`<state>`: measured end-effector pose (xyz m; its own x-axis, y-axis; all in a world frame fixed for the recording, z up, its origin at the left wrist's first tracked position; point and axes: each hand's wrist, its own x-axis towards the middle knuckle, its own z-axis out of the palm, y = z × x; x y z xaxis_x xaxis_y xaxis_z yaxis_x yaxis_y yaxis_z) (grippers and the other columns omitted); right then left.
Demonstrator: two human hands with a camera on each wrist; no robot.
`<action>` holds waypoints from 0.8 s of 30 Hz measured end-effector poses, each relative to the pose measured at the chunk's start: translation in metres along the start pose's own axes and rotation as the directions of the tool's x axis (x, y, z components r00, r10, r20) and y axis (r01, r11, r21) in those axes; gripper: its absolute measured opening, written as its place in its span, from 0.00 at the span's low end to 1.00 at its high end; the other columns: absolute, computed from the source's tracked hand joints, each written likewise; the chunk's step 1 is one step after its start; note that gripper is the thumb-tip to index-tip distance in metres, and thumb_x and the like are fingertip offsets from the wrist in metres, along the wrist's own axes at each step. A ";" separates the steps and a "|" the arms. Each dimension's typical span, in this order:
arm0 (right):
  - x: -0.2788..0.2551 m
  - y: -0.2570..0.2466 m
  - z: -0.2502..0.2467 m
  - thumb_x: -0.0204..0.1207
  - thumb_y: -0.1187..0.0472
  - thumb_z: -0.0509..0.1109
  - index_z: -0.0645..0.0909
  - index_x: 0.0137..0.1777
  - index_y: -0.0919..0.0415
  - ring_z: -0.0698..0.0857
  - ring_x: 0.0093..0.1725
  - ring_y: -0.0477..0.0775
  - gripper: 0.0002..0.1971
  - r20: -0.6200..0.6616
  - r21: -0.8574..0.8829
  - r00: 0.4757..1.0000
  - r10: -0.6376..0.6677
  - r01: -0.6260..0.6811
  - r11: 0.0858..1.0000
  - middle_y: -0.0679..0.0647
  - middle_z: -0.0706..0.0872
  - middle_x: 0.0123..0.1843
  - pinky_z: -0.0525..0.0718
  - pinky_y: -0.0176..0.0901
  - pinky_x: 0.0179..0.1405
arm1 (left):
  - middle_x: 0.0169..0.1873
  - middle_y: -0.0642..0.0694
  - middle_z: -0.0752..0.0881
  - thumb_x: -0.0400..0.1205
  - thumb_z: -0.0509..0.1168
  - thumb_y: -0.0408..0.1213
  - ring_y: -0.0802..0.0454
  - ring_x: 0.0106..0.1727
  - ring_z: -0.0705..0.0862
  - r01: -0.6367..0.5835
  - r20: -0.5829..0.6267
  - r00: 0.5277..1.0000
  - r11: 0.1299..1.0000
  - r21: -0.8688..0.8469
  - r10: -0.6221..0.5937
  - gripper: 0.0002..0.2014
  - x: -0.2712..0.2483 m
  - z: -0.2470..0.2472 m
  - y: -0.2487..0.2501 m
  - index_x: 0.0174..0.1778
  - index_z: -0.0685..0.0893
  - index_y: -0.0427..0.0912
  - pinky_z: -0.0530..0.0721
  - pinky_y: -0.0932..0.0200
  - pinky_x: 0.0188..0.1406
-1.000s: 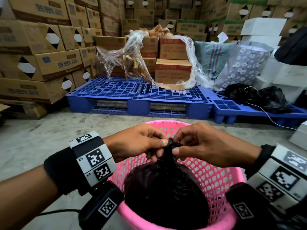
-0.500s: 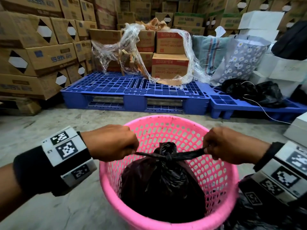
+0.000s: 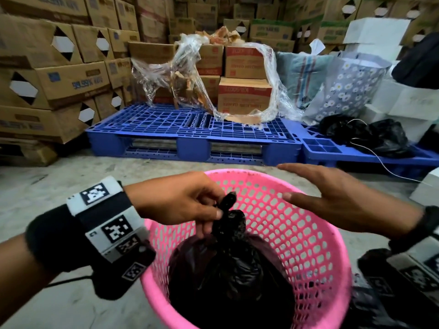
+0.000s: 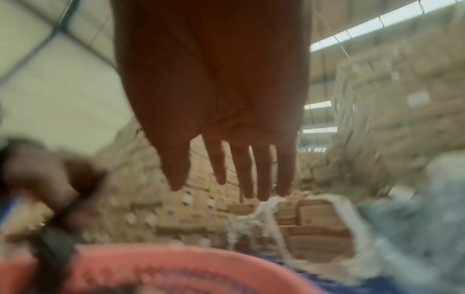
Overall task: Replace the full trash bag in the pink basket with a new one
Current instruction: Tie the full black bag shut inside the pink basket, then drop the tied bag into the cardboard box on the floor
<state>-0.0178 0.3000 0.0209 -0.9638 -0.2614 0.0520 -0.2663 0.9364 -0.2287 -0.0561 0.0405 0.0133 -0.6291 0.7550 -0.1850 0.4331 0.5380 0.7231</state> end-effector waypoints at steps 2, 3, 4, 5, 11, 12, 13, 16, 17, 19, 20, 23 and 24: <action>-0.002 0.025 0.009 0.77 0.39 0.62 0.45 0.85 0.49 0.55 0.85 0.51 0.42 0.165 -0.147 0.976 0.144 -0.120 0.982 0.55 0.52 0.88 0.57 0.42 0.82 | 0.32 0.39 0.89 0.81 0.61 0.28 0.45 0.34 0.88 0.022 0.040 0.999 1.000 0.006 -0.022 0.05 -0.002 -0.008 -0.007 0.45 0.81 0.29 0.84 0.57 0.39; -0.003 0.037 0.018 0.76 0.37 0.60 0.38 0.85 0.48 0.49 0.87 0.52 0.45 0.231 -0.176 0.951 0.205 -0.167 0.970 0.56 0.43 0.88 0.53 0.43 0.83 | 0.31 0.40 0.89 0.81 0.61 0.27 0.46 0.33 0.88 0.035 0.060 0.998 0.999 -0.001 -0.035 0.05 -0.002 -0.010 -0.011 0.44 0.81 0.30 0.84 0.57 0.39; -0.004 0.045 0.025 0.74 0.33 0.57 0.33 0.84 0.48 0.46 0.87 0.52 0.47 0.279 -0.187 0.930 0.240 -0.192 0.963 0.55 0.38 0.88 0.50 0.43 0.84 | 0.31 0.41 0.89 0.81 0.62 0.27 0.48 0.33 0.88 0.044 0.066 0.997 0.999 -0.007 -0.044 0.04 -0.002 -0.012 -0.014 0.44 0.81 0.31 0.84 0.58 0.39; -0.003 0.052 0.032 0.71 0.28 0.53 0.31 0.83 0.48 0.45 0.87 0.51 0.50 0.312 -0.188 0.920 0.236 -0.184 0.965 0.53 0.35 0.87 0.48 0.41 0.83 | 0.31 0.41 0.90 0.81 0.62 0.28 0.49 0.33 0.88 0.056 0.064 0.996 0.998 -0.010 -0.055 0.04 0.000 -0.014 -0.016 0.43 0.82 0.33 0.84 0.60 0.38; 0.000 0.048 0.045 0.74 0.32 0.48 0.34 0.84 0.54 0.47 0.87 0.57 0.46 0.374 -0.164 0.887 0.271 -0.224 0.961 0.60 0.38 0.88 0.54 0.49 0.86 | 0.29 0.41 0.90 0.81 0.63 0.29 0.45 0.31 0.88 0.157 0.072 0.986 0.985 -0.069 -0.152 0.05 0.009 -0.021 -0.005 0.42 0.81 0.31 0.86 0.56 0.34; 0.001 0.045 0.038 0.69 0.32 0.46 0.37 0.85 0.54 0.47 0.87 0.57 0.48 0.384 -0.152 0.886 0.261 -0.218 0.964 0.61 0.39 0.88 0.56 0.51 0.85 | 0.28 0.40 0.89 0.81 0.62 0.29 0.45 0.29 0.87 0.172 0.053 0.984 0.981 -0.084 -0.168 0.06 0.011 -0.022 0.001 0.41 0.80 0.30 0.85 0.56 0.33; -0.001 0.039 0.020 0.65 0.31 0.44 0.39 0.85 0.54 0.48 0.87 0.57 0.49 0.410 -0.133 0.873 0.265 -0.230 0.964 0.61 0.41 0.88 0.56 0.52 0.85 | 0.26 0.41 0.87 0.81 0.61 0.28 0.45 0.27 0.86 0.207 0.047 0.978 0.973 -0.101 -0.203 0.07 0.011 -0.028 0.017 0.38 0.79 0.31 0.84 0.57 0.31; -0.010 0.010 -0.045 0.53 0.27 0.33 0.43 0.85 0.52 0.48 0.87 0.57 0.56 0.463 -0.126 0.848 0.260 -0.227 0.966 0.60 0.42 0.88 0.57 0.53 0.85 | 0.20 0.45 0.82 0.81 0.61 0.28 0.41 0.23 0.84 0.291 -0.099 0.947 0.946 -0.146 -0.307 0.13 -0.003 -0.054 0.070 0.30 0.75 0.43 0.81 0.57 0.28; -0.014 0.000 -0.070 0.53 0.27 0.33 0.44 0.85 0.52 0.48 0.87 0.57 0.57 0.470 -0.103 0.843 0.262 -0.242 0.965 0.60 0.43 0.88 0.56 0.53 0.85 | 0.19 0.46 0.81 0.81 0.62 0.29 0.39 0.23 0.84 0.298 -0.153 0.935 0.942 -0.151 -0.320 0.15 -0.013 -0.068 0.089 0.29 0.74 0.47 0.81 0.56 0.28; -0.020 -0.027 -0.135 0.65 0.27 0.42 0.46 0.85 0.50 0.48 0.87 0.56 0.49 0.473 -0.021 0.839 0.268 -0.293 0.956 0.58 0.45 0.88 0.54 0.53 0.86 | 0.20 0.45 0.82 0.80 0.63 0.30 0.40 0.24 0.85 0.304 -0.237 0.909 0.934 -0.190 -0.344 0.12 -0.041 -0.110 0.140 0.30 0.76 0.46 0.83 0.53 0.29; -0.023 -0.043 -0.172 0.74 0.31 0.50 0.48 0.85 0.50 0.49 0.87 0.55 0.42 0.486 0.031 0.825 0.288 -0.346 0.938 0.58 0.47 0.88 0.54 0.53 0.86 | 0.21 0.43 0.83 0.80 0.63 0.31 0.42 0.24 0.84 0.311 -0.274 0.887 0.921 -0.236 -0.370 0.10 -0.060 -0.137 0.166 0.33 0.77 0.43 0.84 0.52 0.30; -0.037 -0.086 -0.259 0.82 0.43 0.59 0.53 0.84 0.50 0.51 0.86 0.54 0.33 0.438 0.132 0.832 0.340 -0.434 0.891 0.55 0.51 0.88 0.53 0.54 0.85 | 0.27 0.31 0.84 0.81 0.63 0.29 0.48 0.26 0.83 0.295 -0.366 0.821 0.875 -0.385 -0.438 0.06 -0.123 -0.212 0.225 0.38 0.79 0.33 0.83 0.65 0.29; -0.045 -0.099 -0.279 0.82 0.45 0.60 0.55 0.84 0.51 0.52 0.86 0.54 0.33 0.434 0.146 0.824 0.364 -0.463 0.874 0.55 0.53 0.88 0.53 0.54 0.85 | 0.29 0.29 0.85 0.81 0.63 0.29 0.48 0.27 0.84 0.285 -0.379 0.811 0.867 -0.408 -0.445 0.06 -0.143 -0.231 0.239 0.39 0.79 0.33 0.81 0.70 0.28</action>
<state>0.0486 0.2839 0.3124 -0.8867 0.0238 -0.4618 0.2149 0.9054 -0.3660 -0.0121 -0.0258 0.3662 -0.9479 0.2309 -0.2195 -0.0671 0.5290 0.8460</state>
